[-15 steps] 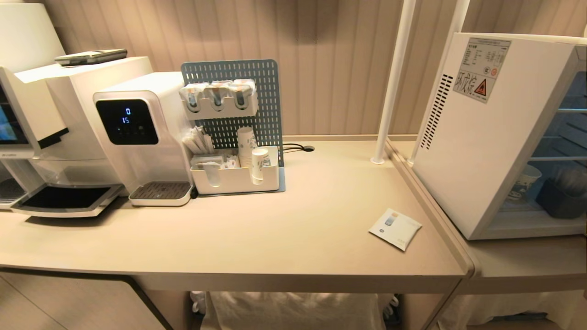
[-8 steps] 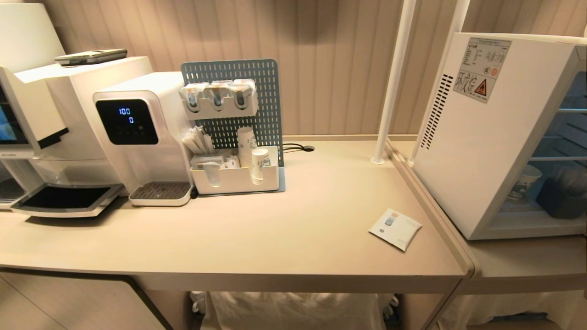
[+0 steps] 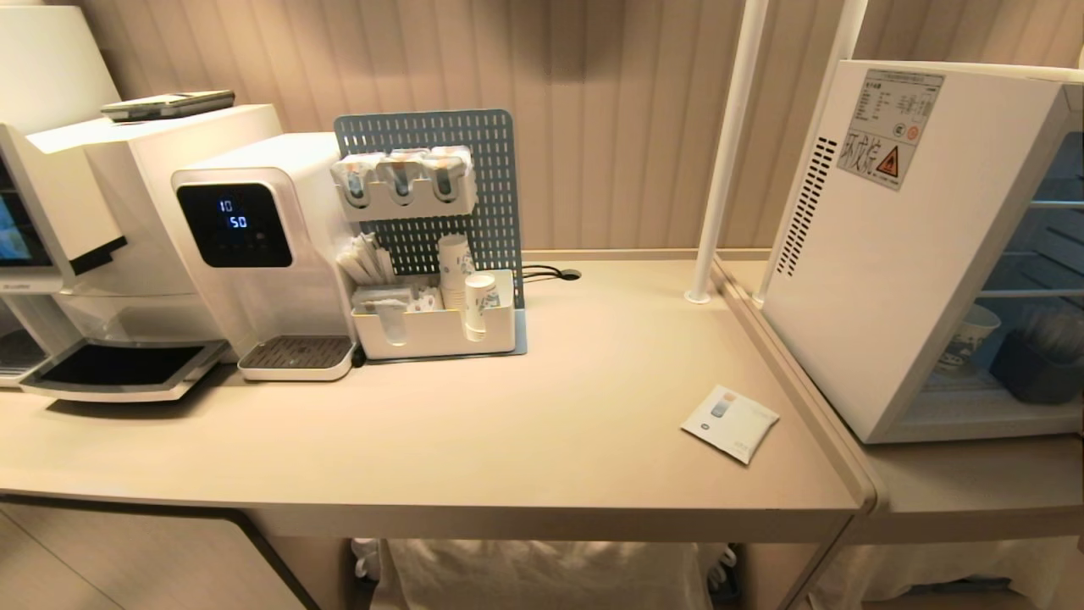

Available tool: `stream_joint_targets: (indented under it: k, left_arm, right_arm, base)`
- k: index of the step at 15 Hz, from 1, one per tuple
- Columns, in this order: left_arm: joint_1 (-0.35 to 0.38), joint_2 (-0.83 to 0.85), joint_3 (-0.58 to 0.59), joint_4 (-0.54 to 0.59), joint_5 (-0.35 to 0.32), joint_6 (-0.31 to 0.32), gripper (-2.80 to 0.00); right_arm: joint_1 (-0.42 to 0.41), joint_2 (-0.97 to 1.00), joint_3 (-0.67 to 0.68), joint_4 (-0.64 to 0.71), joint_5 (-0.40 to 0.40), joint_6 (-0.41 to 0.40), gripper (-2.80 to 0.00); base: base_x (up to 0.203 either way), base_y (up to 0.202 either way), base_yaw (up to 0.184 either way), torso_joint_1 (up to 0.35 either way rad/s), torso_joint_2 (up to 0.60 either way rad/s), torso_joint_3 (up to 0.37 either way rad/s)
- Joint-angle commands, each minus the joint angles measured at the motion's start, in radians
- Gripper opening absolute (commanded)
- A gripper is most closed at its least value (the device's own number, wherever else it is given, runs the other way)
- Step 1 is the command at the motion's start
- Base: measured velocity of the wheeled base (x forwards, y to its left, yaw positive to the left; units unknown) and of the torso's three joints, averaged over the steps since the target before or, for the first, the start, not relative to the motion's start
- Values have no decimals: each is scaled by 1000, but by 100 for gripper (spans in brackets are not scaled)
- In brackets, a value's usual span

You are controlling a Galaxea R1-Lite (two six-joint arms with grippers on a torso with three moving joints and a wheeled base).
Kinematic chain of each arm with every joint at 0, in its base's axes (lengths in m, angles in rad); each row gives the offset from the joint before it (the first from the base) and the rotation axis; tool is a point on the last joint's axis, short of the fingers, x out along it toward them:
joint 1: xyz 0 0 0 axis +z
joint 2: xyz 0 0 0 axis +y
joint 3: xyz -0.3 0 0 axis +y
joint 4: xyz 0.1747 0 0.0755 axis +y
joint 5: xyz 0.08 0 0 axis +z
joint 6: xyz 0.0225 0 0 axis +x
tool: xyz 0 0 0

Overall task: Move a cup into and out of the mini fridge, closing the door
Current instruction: Put the yoghurt in the freezer

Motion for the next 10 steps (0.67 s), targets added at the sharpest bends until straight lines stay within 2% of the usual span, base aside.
stream_joint_targets:
  k: [1, 3, 5, 10]
  left_arm:
    - [0, 0, 2, 0, -1, -1, -280]
    - [0, 0, 2, 0, 0, 5, -280]
    - [0, 0, 2, 0, 1, 5, -280]
    - [0, 0, 2, 0, 2, 1, -280]
  right_arm:
    - [0, 2, 0, 0, 0, 2, -280]
    - [-1, 2, 0, 0, 0, 12, -280]
    - [-1, 2, 0, 0, 0, 12, -280]
    - [-1, 2, 0, 0, 0, 12, -280]
  base:
    - [0, 0, 0, 0, 0, 0]
    - [0, 0, 0, 0, 0, 0]
    - [4, -88, 11, 4, -2, 1]
    - [0, -193, 1, 3, 1, 4]
